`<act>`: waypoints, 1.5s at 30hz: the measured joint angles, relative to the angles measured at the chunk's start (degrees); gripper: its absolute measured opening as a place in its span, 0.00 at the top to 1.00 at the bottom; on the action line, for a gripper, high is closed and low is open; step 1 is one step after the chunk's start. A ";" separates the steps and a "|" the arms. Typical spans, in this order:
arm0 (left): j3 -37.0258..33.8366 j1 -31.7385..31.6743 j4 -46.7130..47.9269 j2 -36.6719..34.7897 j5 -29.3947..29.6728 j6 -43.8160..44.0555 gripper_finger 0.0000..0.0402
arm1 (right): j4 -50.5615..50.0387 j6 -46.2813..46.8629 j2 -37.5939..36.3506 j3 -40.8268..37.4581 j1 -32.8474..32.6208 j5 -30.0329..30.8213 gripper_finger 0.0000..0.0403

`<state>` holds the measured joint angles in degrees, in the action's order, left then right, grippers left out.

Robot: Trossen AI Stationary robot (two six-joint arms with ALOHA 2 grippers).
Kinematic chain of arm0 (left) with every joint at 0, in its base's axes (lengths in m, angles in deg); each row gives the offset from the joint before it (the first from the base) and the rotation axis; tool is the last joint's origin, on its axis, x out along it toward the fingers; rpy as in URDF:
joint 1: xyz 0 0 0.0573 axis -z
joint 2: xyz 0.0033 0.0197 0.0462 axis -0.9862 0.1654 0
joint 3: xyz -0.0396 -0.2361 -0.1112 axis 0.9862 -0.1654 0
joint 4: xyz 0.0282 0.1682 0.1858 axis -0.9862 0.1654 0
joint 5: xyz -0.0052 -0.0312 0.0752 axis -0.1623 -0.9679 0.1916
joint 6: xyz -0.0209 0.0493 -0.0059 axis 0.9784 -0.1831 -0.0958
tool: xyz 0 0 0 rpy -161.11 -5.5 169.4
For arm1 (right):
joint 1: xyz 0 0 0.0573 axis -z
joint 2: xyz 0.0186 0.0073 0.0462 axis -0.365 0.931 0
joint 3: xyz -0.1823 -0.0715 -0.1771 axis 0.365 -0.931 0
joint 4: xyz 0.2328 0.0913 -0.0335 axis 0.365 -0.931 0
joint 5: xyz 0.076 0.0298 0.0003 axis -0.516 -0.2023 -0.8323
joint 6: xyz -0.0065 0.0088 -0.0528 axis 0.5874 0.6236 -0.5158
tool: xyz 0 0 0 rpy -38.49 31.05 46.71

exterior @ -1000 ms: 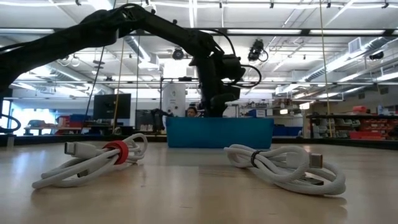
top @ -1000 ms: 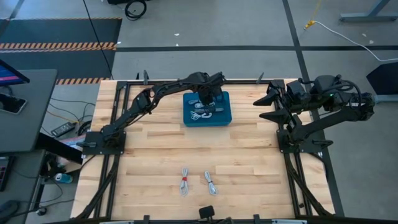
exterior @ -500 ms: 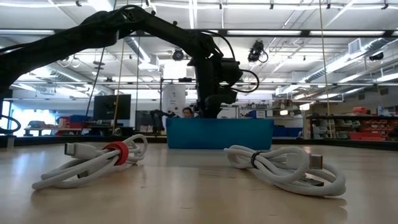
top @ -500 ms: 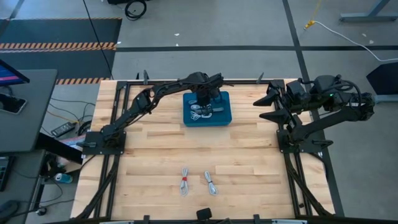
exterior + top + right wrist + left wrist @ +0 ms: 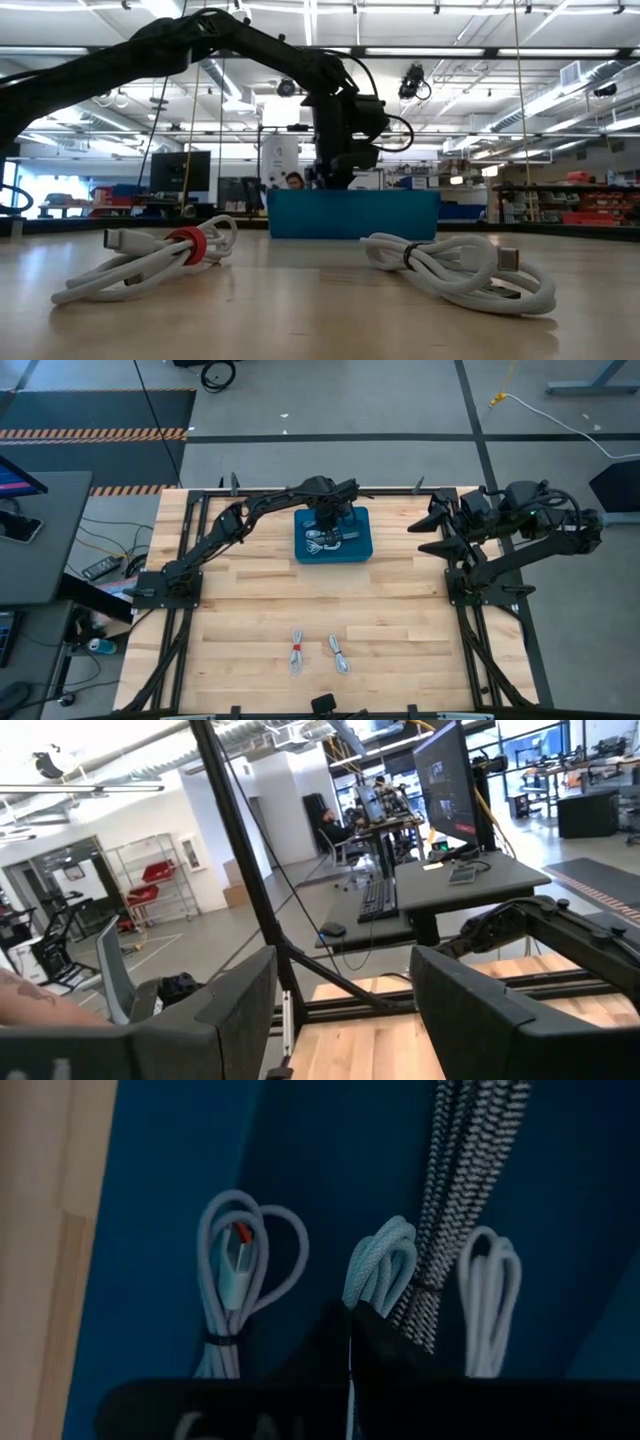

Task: Pick and place USB-C Cables
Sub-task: Put the blue charger cable into the blue bin

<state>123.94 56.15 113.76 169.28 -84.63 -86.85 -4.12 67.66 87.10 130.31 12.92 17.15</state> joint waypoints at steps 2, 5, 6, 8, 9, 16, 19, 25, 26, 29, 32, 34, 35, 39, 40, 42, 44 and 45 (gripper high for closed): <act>0.00 -0.01 0.07 0.17 0.09 0.72 1.00 | 0.02 0.00 0.00 -0.01 0.00 -0.15 0.41; 0.00 -0.01 -0.09 0.17 0.47 1.00 1.00 | 0.00 0.00 0.00 -0.02 0.00 -0.29 0.41; 0.00 0.01 -0.07 0.17 0.49 1.01 1.00 | 0.00 0.00 0.00 -0.02 0.00 -0.29 0.41; 0.00 0.01 -0.04 0.17 0.49 1.02 1.00 | 0.00 0.00 0.01 -0.01 0.00 -0.29 0.41; 0.00 0.01 -0.10 0.17 0.49 1.02 1.00 | 0.00 0.00 0.01 -0.02 0.00 -0.29 0.41; 0.00 0.08 -0.02 0.17 0.62 1.02 0.97 | 0.00 0.00 0.00 -0.02 0.00 -0.29 0.41; 0.00 0.08 -0.07 0.17 0.62 1.03 0.96 | 0.01 0.02 0.00 -0.02 0.00 -0.30 0.41; 0.00 0.10 -0.04 0.17 0.62 1.04 0.95 | 0.00 0.02 0.00 -0.02 0.00 -0.29 0.41; 0.00 0.10 -0.03 0.17 0.62 1.04 0.95 | 0.02 0.02 0.02 -0.02 0.00 -0.31 0.41; 0.00 0.11 -0.01 0.17 0.62 0.98 0.95 | 0.00 0.01 0.00 -0.02 0.00 -0.31 0.41; 0.00 0.12 0.07 0.17 0.62 0.66 0.95 | 0.00 0.02 0.01 -0.02 0.00 -0.31 0.41; 0.00 0.12 0.08 0.17 0.58 0.54 0.94 | 0.00 0.01 0.01 -0.02 0.00 -0.31 0.41; 0.00 0.16 0.11 0.17 0.40 0.54 0.93 | 0.00 0.02 0.01 -0.02 0.00 -0.31 0.41; 0.00 0.23 0.35 0.17 -0.57 -0.33 0.87 | 0.00 0.02 0.00 -0.02 -0.02 -0.31 0.41; 0.00 0.34 0.48 0.17 -0.81 -0.50 0.85 | 0.00 0.02 0.00 -0.02 0.00 -0.30 0.41; 0.00 0.56 0.47 0.17 -0.84 -0.49 0.81 | 0.00 0.02 0.01 -0.02 0.00 -0.31 0.41; 0.00 0.76 0.46 0.17 -0.62 -0.38 0.79 | 0.01 0.01 0.00 -0.02 -0.02 -0.32 0.41; 0.00 0.79 0.46 0.17 -0.49 -0.24 0.78 | 0.02 0.02 0.02 -0.02 0.00 -0.39 0.41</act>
<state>123.94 56.94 114.21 169.44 -85.12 -87.08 -4.10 67.68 87.12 130.29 12.92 16.76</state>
